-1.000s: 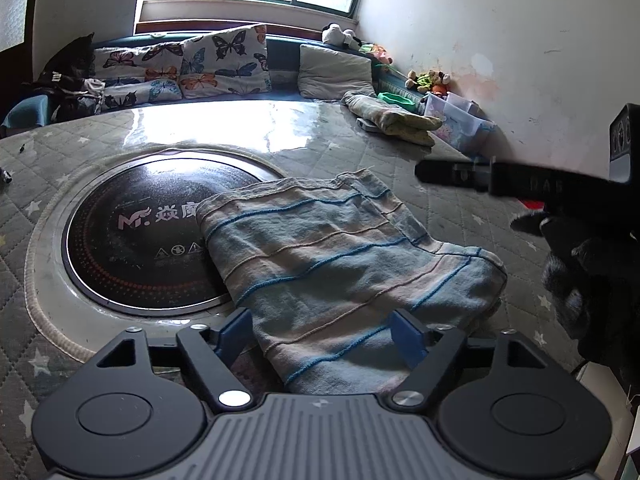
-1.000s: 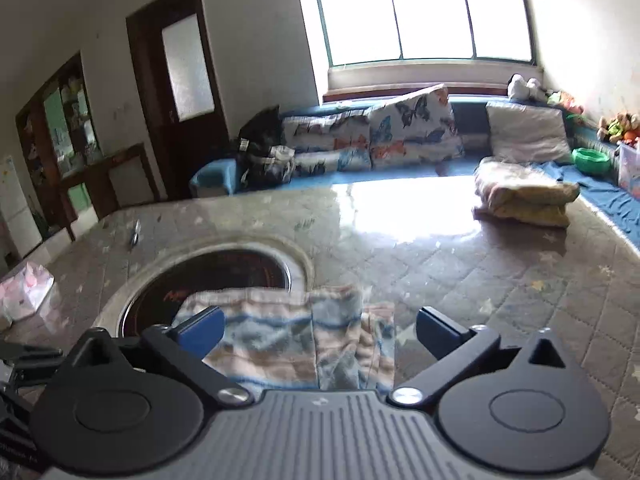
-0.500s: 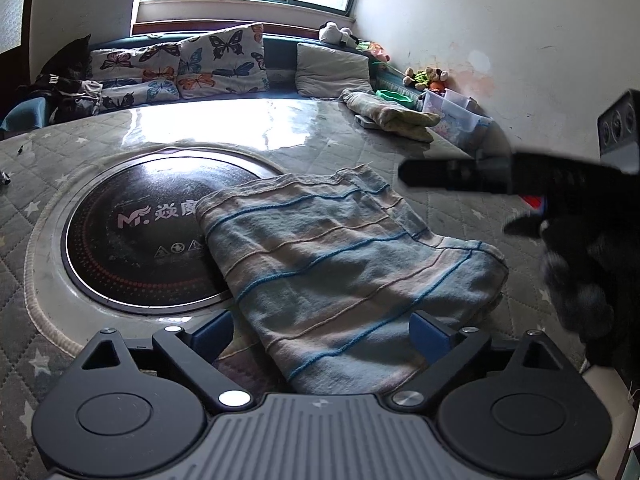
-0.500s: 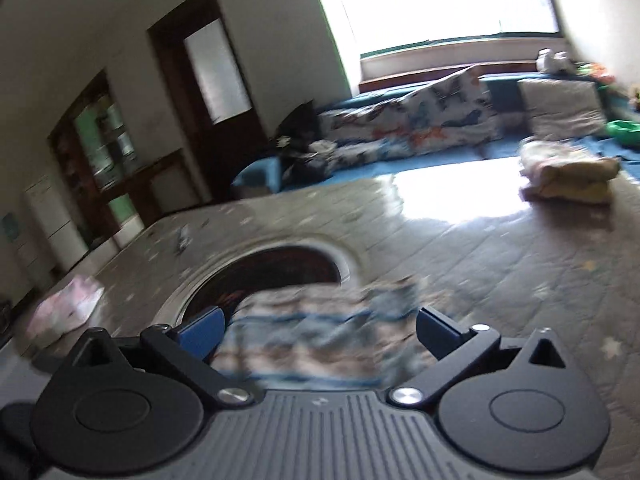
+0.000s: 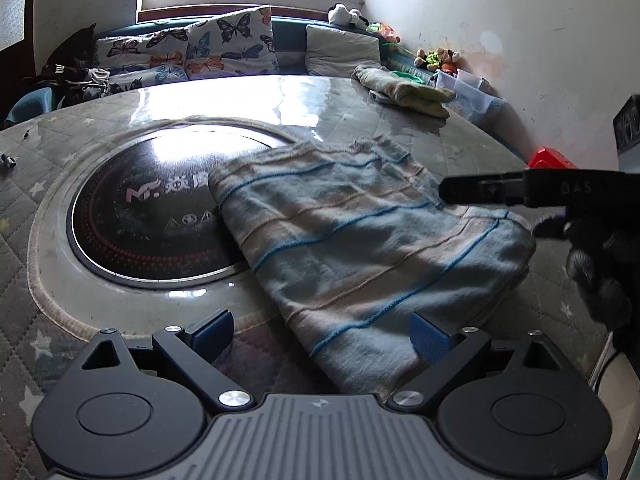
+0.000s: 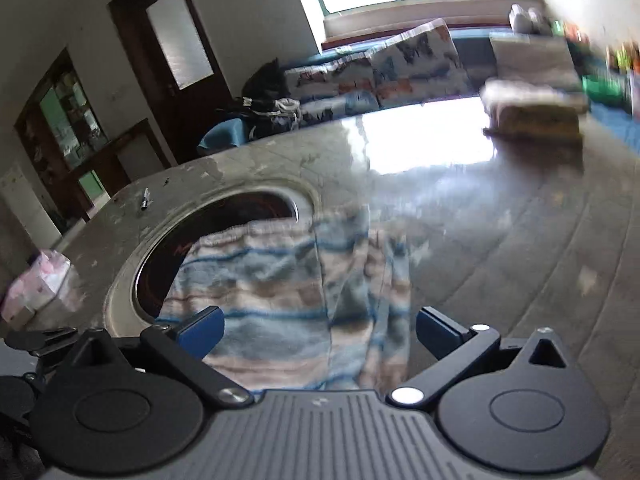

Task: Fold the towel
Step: 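Smooth the folded towel with the right gripper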

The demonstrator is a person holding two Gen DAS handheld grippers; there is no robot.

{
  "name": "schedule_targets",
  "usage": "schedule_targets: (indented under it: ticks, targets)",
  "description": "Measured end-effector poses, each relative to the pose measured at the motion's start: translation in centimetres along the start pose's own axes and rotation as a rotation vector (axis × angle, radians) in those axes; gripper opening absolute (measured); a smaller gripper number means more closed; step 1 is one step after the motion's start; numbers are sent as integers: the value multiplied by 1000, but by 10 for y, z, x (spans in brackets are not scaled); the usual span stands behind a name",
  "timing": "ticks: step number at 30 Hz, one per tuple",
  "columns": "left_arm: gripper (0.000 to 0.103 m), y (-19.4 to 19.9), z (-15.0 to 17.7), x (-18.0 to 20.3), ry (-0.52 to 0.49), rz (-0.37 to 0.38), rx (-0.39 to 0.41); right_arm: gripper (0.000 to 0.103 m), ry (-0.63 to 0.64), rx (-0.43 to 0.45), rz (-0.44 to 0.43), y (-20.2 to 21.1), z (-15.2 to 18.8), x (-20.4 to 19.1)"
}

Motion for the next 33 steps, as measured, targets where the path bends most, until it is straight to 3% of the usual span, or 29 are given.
schedule_targets:
  ticks: [3, 8, 23, 27, 33]
  targets:
    - [96, 0, -9, 2, 0, -5, 23, 103, 78, 31, 60, -9, -21, -1]
    - [96, -5, -21, 6, -2, -13, 44, 103, 141, -37, 171, -46, -39, 12]
    - [96, -32, -4, 11, -44, -13, -36, 103, 176, -125, 329, -92, -31, 64]
    - [96, -26, -13, 11, -43, -21, -4, 103, 196, -80, 287, -68, -39, 54]
    - [96, -25, -27, 15, -48, -26, 33, 103, 234, -122, 245, -61, -17, 40]
Point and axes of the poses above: each gripper's, at about its wrist camera, not at the fingertips, and y roughly against the way its jaws point, x to its right, z to its underside, the point moved 8 cm from there along -y, roughly the way its jaws point, and after that the axes turned 9 degrees about x, right-handed, at the moved point
